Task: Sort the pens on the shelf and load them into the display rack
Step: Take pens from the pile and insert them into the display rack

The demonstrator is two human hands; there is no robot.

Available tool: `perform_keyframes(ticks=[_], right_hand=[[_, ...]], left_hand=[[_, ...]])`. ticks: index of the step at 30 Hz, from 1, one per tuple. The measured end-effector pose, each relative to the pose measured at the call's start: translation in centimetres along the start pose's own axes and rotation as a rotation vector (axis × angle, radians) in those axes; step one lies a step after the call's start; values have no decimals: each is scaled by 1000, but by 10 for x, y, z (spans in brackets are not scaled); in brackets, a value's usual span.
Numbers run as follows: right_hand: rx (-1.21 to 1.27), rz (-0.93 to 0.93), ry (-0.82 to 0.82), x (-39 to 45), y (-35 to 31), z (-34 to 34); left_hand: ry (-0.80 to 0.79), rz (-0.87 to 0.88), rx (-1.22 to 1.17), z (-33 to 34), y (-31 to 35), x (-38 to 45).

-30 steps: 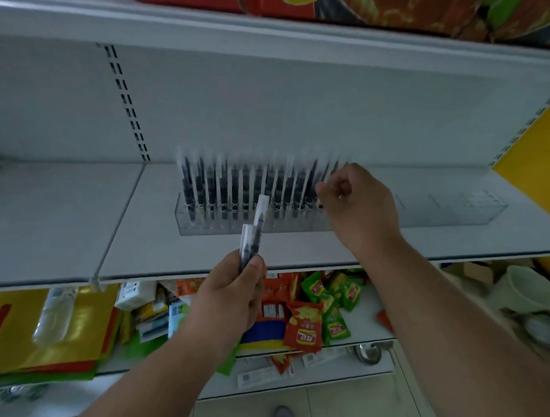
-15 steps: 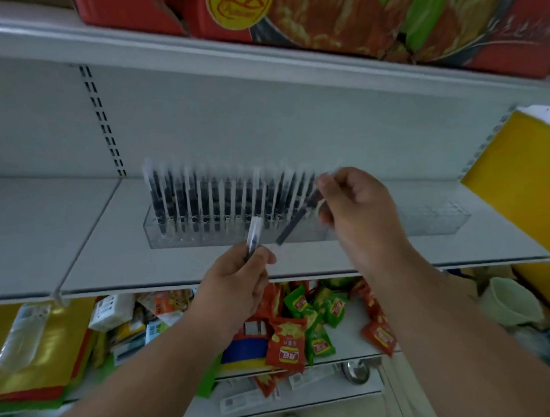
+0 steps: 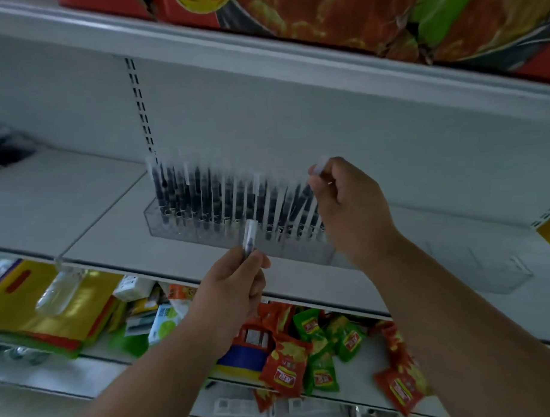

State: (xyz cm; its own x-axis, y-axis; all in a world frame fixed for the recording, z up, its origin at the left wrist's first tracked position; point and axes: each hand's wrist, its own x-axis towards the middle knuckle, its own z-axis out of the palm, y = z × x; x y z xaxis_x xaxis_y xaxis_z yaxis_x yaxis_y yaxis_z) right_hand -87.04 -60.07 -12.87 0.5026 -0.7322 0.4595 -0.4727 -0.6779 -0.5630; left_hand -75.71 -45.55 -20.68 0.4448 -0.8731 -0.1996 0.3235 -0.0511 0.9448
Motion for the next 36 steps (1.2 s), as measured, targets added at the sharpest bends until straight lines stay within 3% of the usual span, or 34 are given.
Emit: perform_keyframes(ticks=[5, 11, 16, 21, 23, 26, 28, 33, 36], right_hand=[[-182, -44, -209, -4, 4, 8], [-227, 23, -152, -4, 2, 14], [-298, 171, -288, -8, 12, 29], [-251, 219, -47, -34, -8, 32], [-124, 223, -36, -44, -25, 32], [155, 272, -111, -57, -49, 36], [207, 300, -118, -66, -56, 39], [365, 352, 15, -84, -61, 33], [434, 339, 175, -77, -54, 17]], left_hand=[[18, 0, -47, 6, -4, -9], [-34, 26, 67, 4, 4, -3], [-95, 38, 114, -8, 13, 3], [-91, 37, 185, -32, 15, 6], [-83, 51, 260, -39, 16, 10], [-124, 233, 624, -42, 17, 11], [-182, 365, 775, -38, 15, 8], [-287, 485, 790, -24, 11, 4], [-265, 531, 910, -23, 14, 4]])
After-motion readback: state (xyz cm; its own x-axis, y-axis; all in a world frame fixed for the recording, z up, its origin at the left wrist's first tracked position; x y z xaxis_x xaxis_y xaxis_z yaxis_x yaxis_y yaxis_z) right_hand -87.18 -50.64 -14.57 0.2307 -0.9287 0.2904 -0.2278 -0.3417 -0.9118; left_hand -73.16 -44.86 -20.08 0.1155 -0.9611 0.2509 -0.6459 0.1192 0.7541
